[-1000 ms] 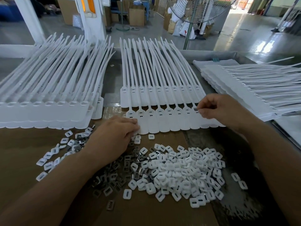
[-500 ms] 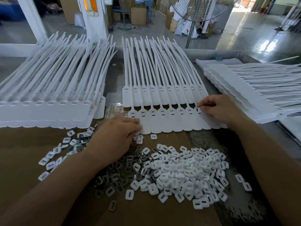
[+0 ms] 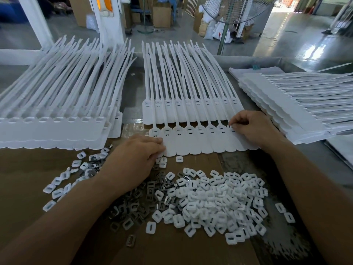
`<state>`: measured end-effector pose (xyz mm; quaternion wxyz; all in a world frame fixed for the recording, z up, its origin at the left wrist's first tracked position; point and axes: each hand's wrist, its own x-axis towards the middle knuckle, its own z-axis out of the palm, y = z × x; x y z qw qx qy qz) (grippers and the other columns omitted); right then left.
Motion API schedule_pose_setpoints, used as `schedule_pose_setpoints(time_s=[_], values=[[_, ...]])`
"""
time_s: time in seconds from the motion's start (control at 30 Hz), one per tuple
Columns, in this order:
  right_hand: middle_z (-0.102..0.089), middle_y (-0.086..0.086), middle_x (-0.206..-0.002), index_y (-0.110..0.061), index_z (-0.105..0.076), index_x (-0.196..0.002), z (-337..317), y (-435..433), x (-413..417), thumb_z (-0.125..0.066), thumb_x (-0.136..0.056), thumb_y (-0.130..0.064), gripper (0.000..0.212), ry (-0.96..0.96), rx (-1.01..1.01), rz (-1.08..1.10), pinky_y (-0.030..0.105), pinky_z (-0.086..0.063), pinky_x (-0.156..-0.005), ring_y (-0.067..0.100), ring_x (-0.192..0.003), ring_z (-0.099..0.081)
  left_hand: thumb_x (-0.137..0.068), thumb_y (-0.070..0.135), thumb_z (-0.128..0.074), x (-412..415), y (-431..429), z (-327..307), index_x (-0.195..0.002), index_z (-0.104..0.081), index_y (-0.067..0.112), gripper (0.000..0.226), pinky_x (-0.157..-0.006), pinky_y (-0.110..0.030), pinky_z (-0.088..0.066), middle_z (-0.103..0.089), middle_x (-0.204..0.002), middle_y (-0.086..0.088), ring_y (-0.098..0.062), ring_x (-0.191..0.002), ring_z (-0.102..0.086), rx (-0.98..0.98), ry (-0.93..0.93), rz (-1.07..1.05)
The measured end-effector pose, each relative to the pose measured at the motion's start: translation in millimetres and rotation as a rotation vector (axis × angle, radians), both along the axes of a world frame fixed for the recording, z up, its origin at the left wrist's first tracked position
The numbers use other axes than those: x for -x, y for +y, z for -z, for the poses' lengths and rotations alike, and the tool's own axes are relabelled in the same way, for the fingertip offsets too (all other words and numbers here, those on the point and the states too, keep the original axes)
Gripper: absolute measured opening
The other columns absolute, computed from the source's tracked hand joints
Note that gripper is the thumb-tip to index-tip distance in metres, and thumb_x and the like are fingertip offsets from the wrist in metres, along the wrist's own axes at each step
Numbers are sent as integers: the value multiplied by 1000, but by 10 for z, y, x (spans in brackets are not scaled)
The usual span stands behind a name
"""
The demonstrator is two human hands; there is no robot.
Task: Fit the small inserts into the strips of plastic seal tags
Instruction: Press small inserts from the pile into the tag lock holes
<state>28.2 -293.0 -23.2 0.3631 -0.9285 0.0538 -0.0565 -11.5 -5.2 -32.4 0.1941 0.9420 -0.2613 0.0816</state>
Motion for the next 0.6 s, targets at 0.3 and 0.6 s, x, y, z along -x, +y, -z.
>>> schedule_pose_setpoints(time_s=[0.3,0.6], values=[[-59,-8,-71,-23,-58,-73,-44,46,-32,-69,-77,-4,23,-20,0,88,19,-39,-62,7,-68,-54,-90,21,-52,5,-15,-15,-113,-64,23,26,-95,-18,-26,-57,-125,7,-13,-117,-49,6,9,-2],[-61,-4,-70,-23,-58,-66,-86,36,-136,-72,-73,-3,26,56,-17,153,20,-39,-56,7,-66,-55,-89,19,-55,33,3,-23,-111,-65,21,25,-95,-19,-27,-59,-123,5,-15,-115,-50,5,16,-6]])
